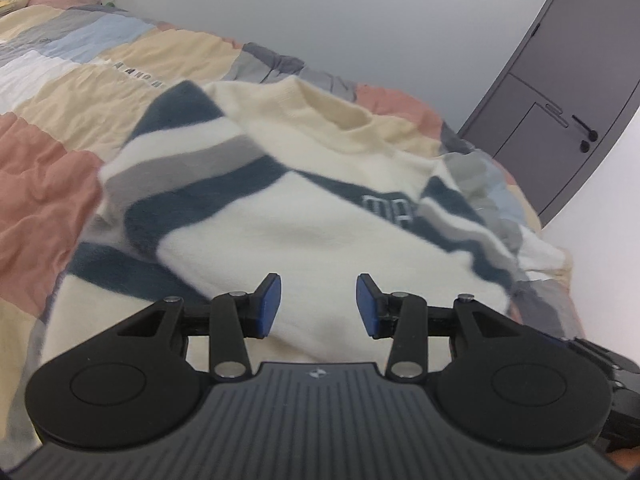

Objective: Fold large clothes
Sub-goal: 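Lay the sleeve across the sweater body and open the left gripper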

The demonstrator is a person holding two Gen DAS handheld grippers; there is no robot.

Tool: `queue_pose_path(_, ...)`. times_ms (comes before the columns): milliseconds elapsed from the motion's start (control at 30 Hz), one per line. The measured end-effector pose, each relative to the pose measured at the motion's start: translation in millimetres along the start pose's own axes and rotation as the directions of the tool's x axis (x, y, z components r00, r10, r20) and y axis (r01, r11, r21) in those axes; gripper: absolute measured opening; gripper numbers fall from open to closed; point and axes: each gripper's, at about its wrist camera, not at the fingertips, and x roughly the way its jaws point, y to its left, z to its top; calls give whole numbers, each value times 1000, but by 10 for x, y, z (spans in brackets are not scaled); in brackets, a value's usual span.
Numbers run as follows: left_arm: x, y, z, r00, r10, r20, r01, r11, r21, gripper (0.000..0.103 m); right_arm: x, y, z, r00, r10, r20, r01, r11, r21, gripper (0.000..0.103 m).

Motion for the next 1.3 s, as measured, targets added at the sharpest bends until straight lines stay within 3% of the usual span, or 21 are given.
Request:
queue_pose_path(200, 274, 219, 31, 999, 41, -9, -40, 999, 33, 47, 199, 189, 53, 999, 36, 9, -35, 997, -64, 55)
queue_pose_path(433, 464, 353, 39, 999, 29, -25, -28, 998, 50, 47, 572, 217, 86, 997, 52, -64, -56, 996, -66, 32)
queue_pose_path(633, 558, 389, -15, 999, 32, -32, -29, 995, 95, 47, 823, 169, 3, 989, 51, -138, -58, 997, -43, 31)
queue_pose_path(967, 570, 407, -23, 998, 33, -45, -29, 995, 99, 47, 891, 116, -11, 987, 68, -144, -74, 997, -33, 29)
queue_pose_path(1167, 278, 440, -131, 998, 49, -34, -48, 999, 23, 47, 795, 135, 0, 988, 57, -143, -62, 998, -29, 30)
queue_pose_path(1300, -4, 434, -216, 996, 87, -14, -87, 996, -13, 47, 590, 118, 2, 988, 75, -137, -71, 997, 33, 32)
